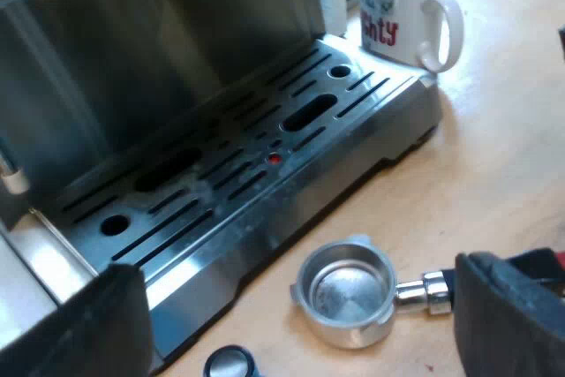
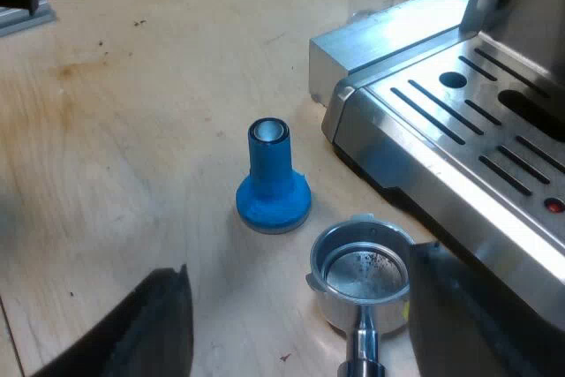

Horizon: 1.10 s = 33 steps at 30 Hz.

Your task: Grind coffee beans and then tamp

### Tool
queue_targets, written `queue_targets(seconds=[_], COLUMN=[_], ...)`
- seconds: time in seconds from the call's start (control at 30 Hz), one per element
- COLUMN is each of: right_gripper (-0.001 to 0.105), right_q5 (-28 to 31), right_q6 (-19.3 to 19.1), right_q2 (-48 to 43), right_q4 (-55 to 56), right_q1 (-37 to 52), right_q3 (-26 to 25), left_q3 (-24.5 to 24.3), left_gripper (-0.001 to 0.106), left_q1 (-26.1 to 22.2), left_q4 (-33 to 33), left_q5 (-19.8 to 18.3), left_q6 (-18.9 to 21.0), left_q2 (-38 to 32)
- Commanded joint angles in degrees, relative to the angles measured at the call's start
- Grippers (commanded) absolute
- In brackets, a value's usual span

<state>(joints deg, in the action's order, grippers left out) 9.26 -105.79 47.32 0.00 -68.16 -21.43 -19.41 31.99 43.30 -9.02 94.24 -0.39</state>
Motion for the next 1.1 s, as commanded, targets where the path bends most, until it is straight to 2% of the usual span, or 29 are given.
queue_targets(seconds=[0.03, 0.13, 0.5, 0.67, 0.77, 0.83, 0.9, 1.1], right_gripper=[0.068, 0.068, 0.068, 0.068, 0.068, 0.068, 0.068, 0.068], right_q5=[-0.06, -0.06, -0.06, -0.06, -0.06, -0.06, -0.06, -0.06], right_q6=[-0.7, -0.7, -0.7, -0.7, -0.7, -0.7, -0.7, -0.7], right_q2=[-0.24, -0.24, -0.24, -0.24, -0.24, -0.24, -0.24, -0.24], right_q4=[0.0, 0.0, 0.0, 0.0, 0.0, 0.0, 0.0, 0.0], right_q1=[-0.1, -0.1, -0.1, -0.1, -0.1, -0.1, -0.1, -0.1], right_q3=[-0.04, -0.04, -0.04, -0.04, -0.04, -0.04, -0.04, -0.04], left_q3=[-0.77, -1.3, -1.76, -2.73, -3.6, -3.87, -3.83, -3.83], left_gripper=[0.071, 0.071, 0.071, 0.071, 0.071, 0.071, 0.071, 0.071], left_q1=[0.13, 0.13, 0.13, -1.22, -3.6, -5.57, -6.68, -5.92], left_q4=[-0.39, -0.39, -2.45, -3.2, -4.07, -4.89, -5.04, -6.07], left_q5=[2.33, 3.09, 3.24, 6.56, 4.26, 0.54, -0.67, -0.63], left_q6=[1.92, 3.89, 4.82, 6.92, 7.24, 7.12, 6.88, 4.11], left_q2=[-1.55, 1.88, 16.68, 22.9, 26.14, 28.97, 30.83, 34.19])
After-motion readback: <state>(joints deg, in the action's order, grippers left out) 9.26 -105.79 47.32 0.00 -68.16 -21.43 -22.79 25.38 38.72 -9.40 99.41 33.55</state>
